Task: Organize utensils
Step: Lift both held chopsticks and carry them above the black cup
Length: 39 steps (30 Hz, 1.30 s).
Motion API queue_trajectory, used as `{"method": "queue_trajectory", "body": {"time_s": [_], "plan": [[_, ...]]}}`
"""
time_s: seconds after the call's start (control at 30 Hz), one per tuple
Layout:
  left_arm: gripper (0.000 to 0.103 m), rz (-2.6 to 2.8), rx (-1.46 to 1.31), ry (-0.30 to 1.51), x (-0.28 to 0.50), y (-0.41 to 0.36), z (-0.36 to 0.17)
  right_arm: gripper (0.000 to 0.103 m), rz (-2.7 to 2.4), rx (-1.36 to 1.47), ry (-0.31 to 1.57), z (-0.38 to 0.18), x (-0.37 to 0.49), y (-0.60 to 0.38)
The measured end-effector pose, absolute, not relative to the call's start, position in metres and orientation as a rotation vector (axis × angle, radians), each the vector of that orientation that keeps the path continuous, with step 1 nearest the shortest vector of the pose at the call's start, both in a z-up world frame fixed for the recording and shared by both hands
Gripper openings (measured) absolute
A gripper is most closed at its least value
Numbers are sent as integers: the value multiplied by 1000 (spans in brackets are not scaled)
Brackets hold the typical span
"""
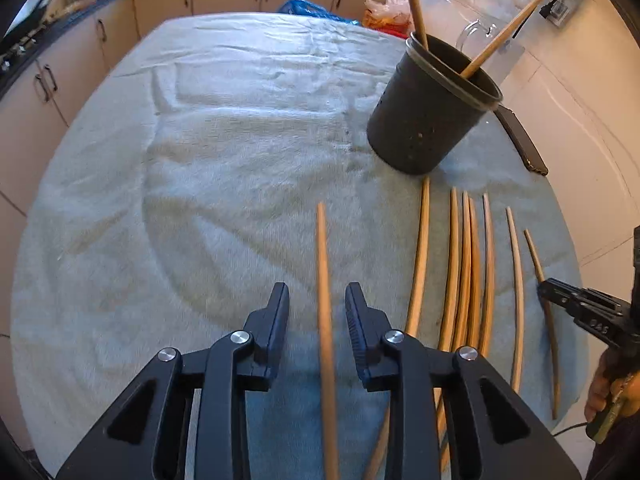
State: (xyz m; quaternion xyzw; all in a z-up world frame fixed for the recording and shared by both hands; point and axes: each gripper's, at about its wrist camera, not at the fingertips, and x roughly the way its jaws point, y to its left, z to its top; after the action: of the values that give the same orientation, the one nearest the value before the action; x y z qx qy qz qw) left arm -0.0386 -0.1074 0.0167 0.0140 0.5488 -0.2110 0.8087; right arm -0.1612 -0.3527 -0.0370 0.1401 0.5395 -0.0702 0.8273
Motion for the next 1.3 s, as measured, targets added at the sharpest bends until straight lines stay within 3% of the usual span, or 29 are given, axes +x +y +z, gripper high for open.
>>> {"method": "queue_trajectory", "body": {"time_s": [0.33, 0.4, 0.43, 0.5, 0.67, 0.93, 1.3], "plan": [[28, -480, 83, 1213, -12, -125, 13, 17, -157, 150, 1243, -35, -106, -348], [27, -481, 109, 1203, -12, -129, 13, 11, -152, 141, 1246, -35, -98, -348], [13, -481, 112, 1199, -12, -130, 14, 7, -153, 137, 1240, -34, -96, -349], [5, -479, 94, 1197, -12, -128, 13, 6, -150, 152, 1218, -33, -96, -349], [5, -474, 45, 1107, -27, -115, 38, 6, -123, 227, 1091, -13, -115, -354], [5, -510, 36, 850, -90, -95, 115, 6, -93, 262, 782, 63, -183, -346], [5, -494, 74, 613, -181, -74, 164, 6, -73, 207, 574, 108, -255, -311]]}}
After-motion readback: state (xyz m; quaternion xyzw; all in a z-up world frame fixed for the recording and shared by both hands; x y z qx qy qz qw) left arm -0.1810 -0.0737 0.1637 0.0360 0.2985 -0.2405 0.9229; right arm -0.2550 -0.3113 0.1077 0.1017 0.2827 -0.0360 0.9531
